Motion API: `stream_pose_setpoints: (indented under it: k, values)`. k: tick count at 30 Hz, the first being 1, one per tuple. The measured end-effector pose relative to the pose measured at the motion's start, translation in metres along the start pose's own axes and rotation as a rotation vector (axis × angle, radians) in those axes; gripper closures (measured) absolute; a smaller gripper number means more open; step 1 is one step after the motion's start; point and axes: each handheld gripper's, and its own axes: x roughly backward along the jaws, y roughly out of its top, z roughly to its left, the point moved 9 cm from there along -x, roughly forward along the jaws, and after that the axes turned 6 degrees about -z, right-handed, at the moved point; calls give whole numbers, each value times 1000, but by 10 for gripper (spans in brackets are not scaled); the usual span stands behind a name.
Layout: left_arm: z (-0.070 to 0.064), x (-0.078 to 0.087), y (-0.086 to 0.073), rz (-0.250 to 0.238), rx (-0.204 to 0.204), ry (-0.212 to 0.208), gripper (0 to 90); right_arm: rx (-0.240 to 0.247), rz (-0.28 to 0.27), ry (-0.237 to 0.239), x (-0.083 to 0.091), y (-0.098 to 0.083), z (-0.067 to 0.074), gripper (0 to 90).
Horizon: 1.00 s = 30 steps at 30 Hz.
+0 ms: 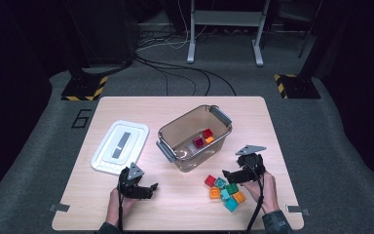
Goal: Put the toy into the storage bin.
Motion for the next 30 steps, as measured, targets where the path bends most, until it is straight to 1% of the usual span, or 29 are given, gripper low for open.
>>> stream_pose_setpoints:
  k: [2,5,7,12,17,19,20,21,24,26,27,30]
  values:
    - [0,0,0,0,1,0,128,9,11,19,-6,-7,6,41]
    - [0,0,0,-4,2,1,128,12,32,37,-12,-14,11,37]
    - [0,0,0,-4,1,1,128,10,45,47,-15,-17,14,35]
    - [0,0,0,0,0,0,128,33,77,61,-22,-22,19,24]
    - [0,0,0,0,1,0,128,58,108,62,-29,-25,21,15]
    - [0,0,0,0,0,0,129,66,113,65,-31,-26,23,16]
    - [0,0,0,0,0,0,128,63,117,67,-32,-26,24,18]
    - [0,0,0,-4,1,2,128,71,118,58,-34,-26,24,21]
    - [0,0,0,2,-1,2,129,80,127,64,-38,-25,26,29]
    - [0,0,0,-3,1,3,128,90,137,63,-41,-25,27,43]
    - [0,0,0,-3,0,4,128,96,140,54,-42,-26,27,45]
    - [0,0,0,-3,1,3,128,82,151,41,-44,-27,25,76]
